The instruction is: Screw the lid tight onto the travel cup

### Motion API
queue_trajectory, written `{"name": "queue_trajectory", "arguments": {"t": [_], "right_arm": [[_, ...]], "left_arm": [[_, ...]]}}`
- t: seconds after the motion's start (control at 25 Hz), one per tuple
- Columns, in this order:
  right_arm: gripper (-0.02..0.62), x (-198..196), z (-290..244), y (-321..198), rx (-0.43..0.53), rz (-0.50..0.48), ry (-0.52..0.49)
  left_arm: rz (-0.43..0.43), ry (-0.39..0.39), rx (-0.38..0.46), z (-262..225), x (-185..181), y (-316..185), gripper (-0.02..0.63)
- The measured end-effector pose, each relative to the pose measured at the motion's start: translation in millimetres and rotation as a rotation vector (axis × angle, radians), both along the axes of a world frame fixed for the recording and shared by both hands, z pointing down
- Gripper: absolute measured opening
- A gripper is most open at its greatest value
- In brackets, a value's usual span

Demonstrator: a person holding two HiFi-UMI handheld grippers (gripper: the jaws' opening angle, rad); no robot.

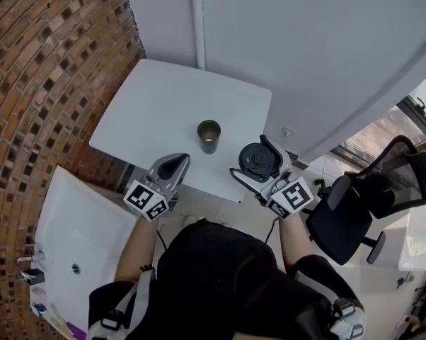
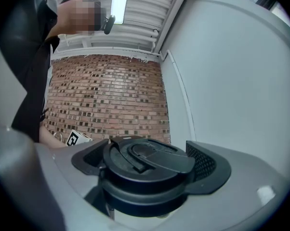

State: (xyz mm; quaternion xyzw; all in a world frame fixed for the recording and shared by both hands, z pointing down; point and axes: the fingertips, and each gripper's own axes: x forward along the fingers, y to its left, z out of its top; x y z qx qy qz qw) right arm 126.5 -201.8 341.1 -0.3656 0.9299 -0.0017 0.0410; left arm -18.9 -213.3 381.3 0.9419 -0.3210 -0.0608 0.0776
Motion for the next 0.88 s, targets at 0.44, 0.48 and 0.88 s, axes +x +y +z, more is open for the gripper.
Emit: {"name": "queue_trajectory", "arguments": {"t": [0.44, 0.48, 0.88], "right_arm": [[0.502, -24.2, 6.0, -32.8, 0.01, -0.016, 0.047], [0.502, -27.3, 9.7, -36.4, 0.003, -0.021, 0.047], [0.502, -42.3, 54.3, -79.5, -0.096, 0.005, 0.058]], "left_arm": [[0.041, -0.046, -0.005, 14.0, 6.9, -23.6, 0.002], [0.043, -0.049, -0.012, 16.8, 7.6, -25.0, 0.002], [0.052, -0.11, -0.1, 78.1, 1.8, -55.3, 0.002]]}}
